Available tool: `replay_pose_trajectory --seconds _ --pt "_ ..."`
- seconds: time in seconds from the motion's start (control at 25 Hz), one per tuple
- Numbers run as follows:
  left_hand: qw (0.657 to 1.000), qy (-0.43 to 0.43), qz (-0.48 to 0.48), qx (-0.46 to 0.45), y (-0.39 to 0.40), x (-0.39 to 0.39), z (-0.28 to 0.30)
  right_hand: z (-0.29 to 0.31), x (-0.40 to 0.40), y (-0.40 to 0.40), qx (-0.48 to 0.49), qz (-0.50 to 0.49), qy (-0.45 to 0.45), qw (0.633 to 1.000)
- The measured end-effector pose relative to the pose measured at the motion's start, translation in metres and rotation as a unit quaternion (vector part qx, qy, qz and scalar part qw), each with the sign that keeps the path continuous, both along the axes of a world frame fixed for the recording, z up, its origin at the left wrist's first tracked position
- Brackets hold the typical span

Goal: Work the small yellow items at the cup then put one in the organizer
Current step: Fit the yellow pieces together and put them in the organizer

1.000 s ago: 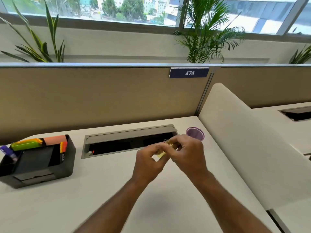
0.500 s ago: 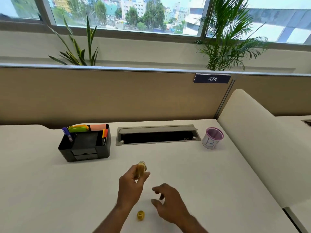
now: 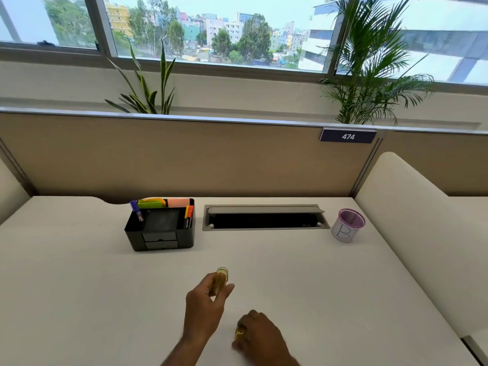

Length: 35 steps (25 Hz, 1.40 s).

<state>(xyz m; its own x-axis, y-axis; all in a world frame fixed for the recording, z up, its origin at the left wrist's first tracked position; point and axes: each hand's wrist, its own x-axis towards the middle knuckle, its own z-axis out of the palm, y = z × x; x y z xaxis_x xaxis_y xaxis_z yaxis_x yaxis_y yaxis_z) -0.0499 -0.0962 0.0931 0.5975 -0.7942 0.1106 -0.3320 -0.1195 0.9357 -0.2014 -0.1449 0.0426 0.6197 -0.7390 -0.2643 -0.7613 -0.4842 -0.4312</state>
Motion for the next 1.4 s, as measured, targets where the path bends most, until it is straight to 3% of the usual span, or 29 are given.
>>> replay_pose_trajectory --seconds 0.2,0.32,0.4,0.48,0.6,1.08,1.4 --pt "1.0 0.006 -0.002 -0.009 0.007 -0.003 0.005 0.04 -0.003 -0.003 -0.012 -0.087 -0.222 0.971" --pt "1.0 0.001 -0.005 -0.021 0.009 -0.007 0.007 0.085 -0.004 -0.008 -0.009 -0.163 -0.332 0.929" --pt "1.0 -0.004 -0.009 -0.029 0.01 -0.011 0.01 0.111 -0.006 -0.009 -0.007 -0.187 -0.387 0.903" --pt "0.999 -0.009 -0.018 -0.034 0.011 -0.014 0.013 0.131 -0.007 -0.007 -0.011 -0.162 -0.407 0.899" --pt "0.999 -0.014 -0.025 -0.045 0.013 -0.02 0.019 0.148 -0.005 -0.006 -0.012 -0.11 -0.4 0.91" --pt "0.994 -0.042 -0.052 -0.081 0.02 -0.029 0.029 0.169 0.002 -0.011 -0.088 0.021 -0.234 0.968" --pt "0.991 -0.067 -0.066 -0.099 0.017 -0.029 0.031 0.18 0.005 -0.02 -0.108 0.092 -0.139 0.98"
